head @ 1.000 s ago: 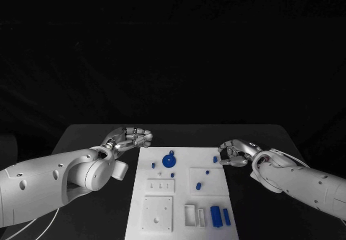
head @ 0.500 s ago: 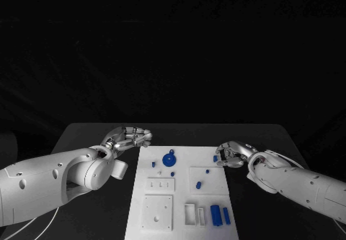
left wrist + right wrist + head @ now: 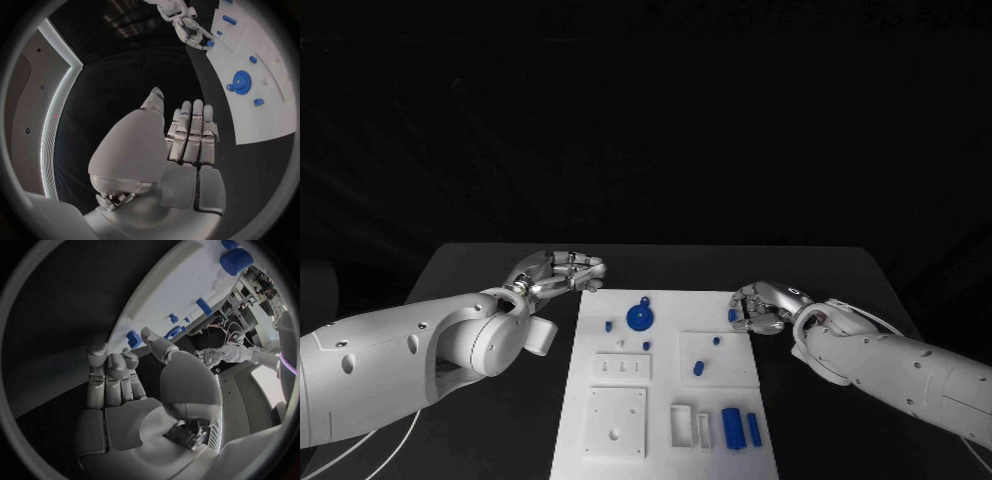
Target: Assemble the parts on the task board
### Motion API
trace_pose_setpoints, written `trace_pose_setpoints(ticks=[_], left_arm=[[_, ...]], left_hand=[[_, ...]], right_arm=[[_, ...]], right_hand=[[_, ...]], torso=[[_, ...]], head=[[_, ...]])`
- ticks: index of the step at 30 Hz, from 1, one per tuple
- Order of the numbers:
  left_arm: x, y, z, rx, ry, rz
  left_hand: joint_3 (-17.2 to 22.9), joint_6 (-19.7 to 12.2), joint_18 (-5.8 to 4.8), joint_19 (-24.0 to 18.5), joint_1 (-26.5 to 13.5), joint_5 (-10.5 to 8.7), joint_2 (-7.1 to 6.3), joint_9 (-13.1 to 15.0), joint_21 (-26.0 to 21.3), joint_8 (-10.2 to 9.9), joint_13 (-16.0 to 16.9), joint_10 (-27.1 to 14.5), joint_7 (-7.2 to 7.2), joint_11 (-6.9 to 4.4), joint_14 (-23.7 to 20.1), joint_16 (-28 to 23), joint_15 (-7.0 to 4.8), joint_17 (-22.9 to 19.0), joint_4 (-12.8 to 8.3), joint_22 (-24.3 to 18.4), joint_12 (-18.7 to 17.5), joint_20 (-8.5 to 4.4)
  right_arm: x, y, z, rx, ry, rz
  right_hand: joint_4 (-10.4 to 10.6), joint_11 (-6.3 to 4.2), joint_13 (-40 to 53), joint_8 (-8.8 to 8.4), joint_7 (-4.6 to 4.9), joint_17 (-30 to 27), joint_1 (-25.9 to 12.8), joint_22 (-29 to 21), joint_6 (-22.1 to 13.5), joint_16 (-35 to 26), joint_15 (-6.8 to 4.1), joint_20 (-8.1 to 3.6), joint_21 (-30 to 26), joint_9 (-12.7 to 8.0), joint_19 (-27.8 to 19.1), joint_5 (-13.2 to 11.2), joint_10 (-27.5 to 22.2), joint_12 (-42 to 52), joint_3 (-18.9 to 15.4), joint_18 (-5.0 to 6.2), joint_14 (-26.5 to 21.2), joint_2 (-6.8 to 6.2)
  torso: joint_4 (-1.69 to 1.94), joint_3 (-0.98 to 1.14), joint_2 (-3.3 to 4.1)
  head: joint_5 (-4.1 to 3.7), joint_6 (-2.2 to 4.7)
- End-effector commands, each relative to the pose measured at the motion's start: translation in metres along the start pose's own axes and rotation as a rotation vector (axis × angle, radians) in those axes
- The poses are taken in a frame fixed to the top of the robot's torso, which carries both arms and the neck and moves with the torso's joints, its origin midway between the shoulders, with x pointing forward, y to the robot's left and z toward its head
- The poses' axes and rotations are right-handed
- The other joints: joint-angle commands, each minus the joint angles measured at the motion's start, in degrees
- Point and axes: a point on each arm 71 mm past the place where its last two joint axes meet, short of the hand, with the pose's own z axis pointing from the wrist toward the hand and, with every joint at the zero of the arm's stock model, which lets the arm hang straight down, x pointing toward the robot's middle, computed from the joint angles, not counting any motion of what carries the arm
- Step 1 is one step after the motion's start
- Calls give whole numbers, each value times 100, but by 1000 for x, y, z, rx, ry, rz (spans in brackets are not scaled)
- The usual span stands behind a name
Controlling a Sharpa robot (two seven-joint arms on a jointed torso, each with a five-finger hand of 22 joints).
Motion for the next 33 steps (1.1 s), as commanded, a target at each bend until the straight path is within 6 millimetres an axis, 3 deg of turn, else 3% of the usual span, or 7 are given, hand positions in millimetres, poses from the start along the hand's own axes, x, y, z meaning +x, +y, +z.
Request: trace_pose_setpoints(ticks=[1,33], left_arm=[[2,-1,0,7,19,-7],[1,-1,-1,8,18,-5]], left_hand=[[-39,39,35,32,-29,-32,36,-6,21,-28,-9,-17,56,33,27,27,-6,6,-9,132,-38,-10],[-43,44,30,25,-30,-34,38,-8,22,-30,-12,-20,65,41,19,32,-6,7,-7,131,-48,-10]], right_arm=[[4,2,1,-11,20,-31],[11,6,2,-6,15,-35]], right_hand=[[23,-29,-10,14,48,8,-10,86,103,-23,-14,-32,18,-9,6,-22,-2,24,60,366,41,32],[195,-98,-50,156,-25,64,38,95,406,-36,-81,-64,58,33,48,-95,44,60,507,366,87,103]], torso=[[-2,-1,-1],[-4,-3,-5]], head=[[22,-11],[33,-79]])
